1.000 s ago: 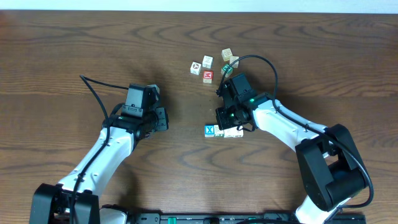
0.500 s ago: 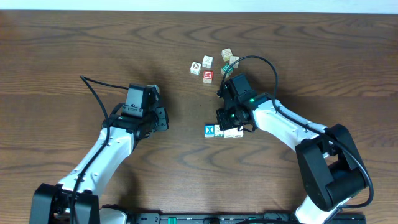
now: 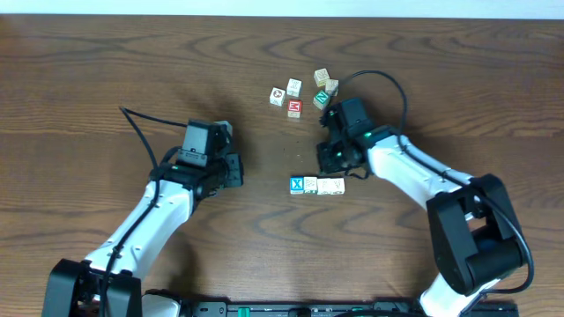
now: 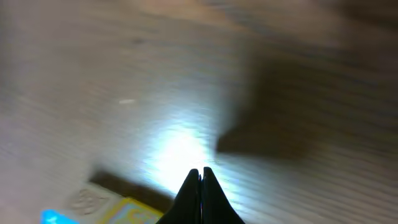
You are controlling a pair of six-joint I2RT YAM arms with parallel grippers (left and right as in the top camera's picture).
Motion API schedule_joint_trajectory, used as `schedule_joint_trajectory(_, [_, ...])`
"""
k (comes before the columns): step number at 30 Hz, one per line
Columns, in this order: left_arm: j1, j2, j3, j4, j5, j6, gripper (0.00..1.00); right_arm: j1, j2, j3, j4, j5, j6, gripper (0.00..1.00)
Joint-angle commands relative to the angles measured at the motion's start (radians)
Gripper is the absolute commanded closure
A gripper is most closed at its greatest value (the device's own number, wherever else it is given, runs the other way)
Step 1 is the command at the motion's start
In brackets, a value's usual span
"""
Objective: Lift 4 blocks
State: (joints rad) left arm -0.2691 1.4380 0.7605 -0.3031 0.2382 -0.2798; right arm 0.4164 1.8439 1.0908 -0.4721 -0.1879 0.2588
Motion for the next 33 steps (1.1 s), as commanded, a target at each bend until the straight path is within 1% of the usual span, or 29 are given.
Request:
schedule_joint_trajectory(1, [-0.052,-0.005,0.023,-0.003,0.016,0.033,0.93,-0.052,-0.006,0.018,-0.04,0.012,0.017,0.99])
schedule_joint_trajectory(5, [-0.09,-0.014,0.023,0.009,0.016,0.044,0.93,-0.108,-0.064,0.018,-0.103,0.023,0.013,0.99])
schedule_joint_trajectory(8, [-0.09,-0.064,0.023,0.02,0.016,0.044,0.93,-0.169,-0.171,0.018,-0.163,0.023,-0.035,0.99])
schedule_joint_trajectory(11, [-0.09,-0.169,0.023,0.019,-0.008,0.06,0.93,-0.228,-0.268,0.01,-0.211,0.023,-0.087,0.99])
schedule_joint_trajectory(15, [-0.09,-0.343,0.01,-0.004,-0.09,0.058,0.92,-0.305,-0.384,-0.039,-0.243,0.022,-0.119,0.99])
schedule_joint_trajectory(20, [-0.09,-0.567,-0.048,-0.06,-0.137,0.052,0.93,-0.367,-0.542,-0.177,-0.213,-0.049,-0.119,0.99])
schedule_joint_trajectory(21, [-0.089,-0.627,-0.087,-0.063,-0.136,0.034,0.93,-0.371,-0.602,-0.236,-0.187,-0.077,-0.118,0.99])
schedule_joint_trajectory(22, [-0.089,-0.653,-0.115,-0.063,-0.136,0.027,0.93,-0.37,-0.624,-0.259,-0.176,-0.083,-0.117,0.99])
schedule_joint_trajectory(26, [-0.09,-0.678,-0.214,-0.055,-0.121,-0.045,0.93,-0.37,-0.668,-0.348,-0.156,-0.109,-0.112,0.99])
schedule_joint_trajectory(29, [-0.09,-0.645,-0.279,-0.001,-0.056,-0.055,0.93,-0.37,-0.665,-0.392,-0.146,-0.109,-0.085,0.99])
schedule_joint_trajectory(33, [-0.09,-0.555,-0.307,0.08,0.031,-0.058,0.93,-0.369,-0.663,-0.433,-0.1,-0.148,-0.069,0.99])
